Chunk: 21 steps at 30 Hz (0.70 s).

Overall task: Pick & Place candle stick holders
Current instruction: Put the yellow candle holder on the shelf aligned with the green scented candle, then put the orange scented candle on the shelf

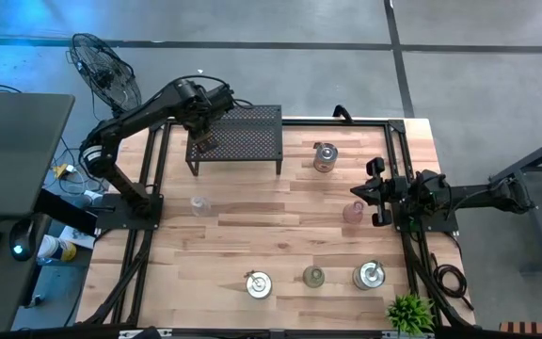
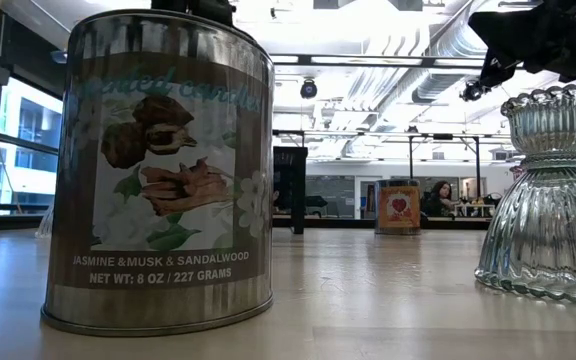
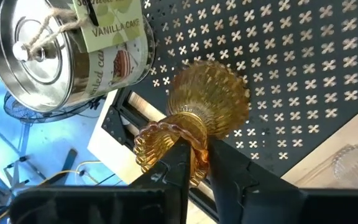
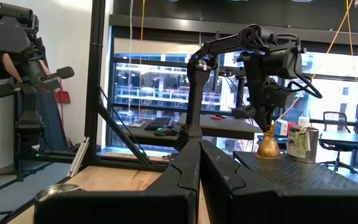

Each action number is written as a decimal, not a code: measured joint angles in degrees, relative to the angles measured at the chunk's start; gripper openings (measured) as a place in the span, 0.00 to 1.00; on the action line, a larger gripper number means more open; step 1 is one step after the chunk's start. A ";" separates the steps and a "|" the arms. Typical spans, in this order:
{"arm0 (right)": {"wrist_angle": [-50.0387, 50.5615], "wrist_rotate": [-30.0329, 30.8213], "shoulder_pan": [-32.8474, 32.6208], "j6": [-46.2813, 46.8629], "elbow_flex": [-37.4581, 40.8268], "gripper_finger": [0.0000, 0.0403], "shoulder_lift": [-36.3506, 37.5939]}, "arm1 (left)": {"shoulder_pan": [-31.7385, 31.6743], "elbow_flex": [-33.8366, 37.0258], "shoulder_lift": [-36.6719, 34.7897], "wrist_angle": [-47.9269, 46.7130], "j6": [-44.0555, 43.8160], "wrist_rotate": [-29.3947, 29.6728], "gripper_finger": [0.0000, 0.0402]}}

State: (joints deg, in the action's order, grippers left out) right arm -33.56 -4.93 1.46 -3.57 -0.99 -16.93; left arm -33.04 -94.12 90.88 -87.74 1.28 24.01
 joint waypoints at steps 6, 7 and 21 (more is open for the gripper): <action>0.00 0.00 -0.01 -0.17 0.00 0.00 0.00 | 0.02 0.08 0.07 -0.74 -0.04 0.50 0.19; 0.00 0.00 0.01 -0.17 0.00 0.00 0.00 | 0.02 0.08 0.07 -0.92 -0.04 0.72 0.19; 0.02 0.00 0.01 -0.31 0.00 0.00 0.00 | 0.04 0.08 0.07 -0.88 -0.67 -0.53 0.25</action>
State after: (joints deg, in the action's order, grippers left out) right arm -33.54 -4.93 1.47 -3.88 -0.99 -16.93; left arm -32.99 -94.04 90.96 -88.62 0.61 23.48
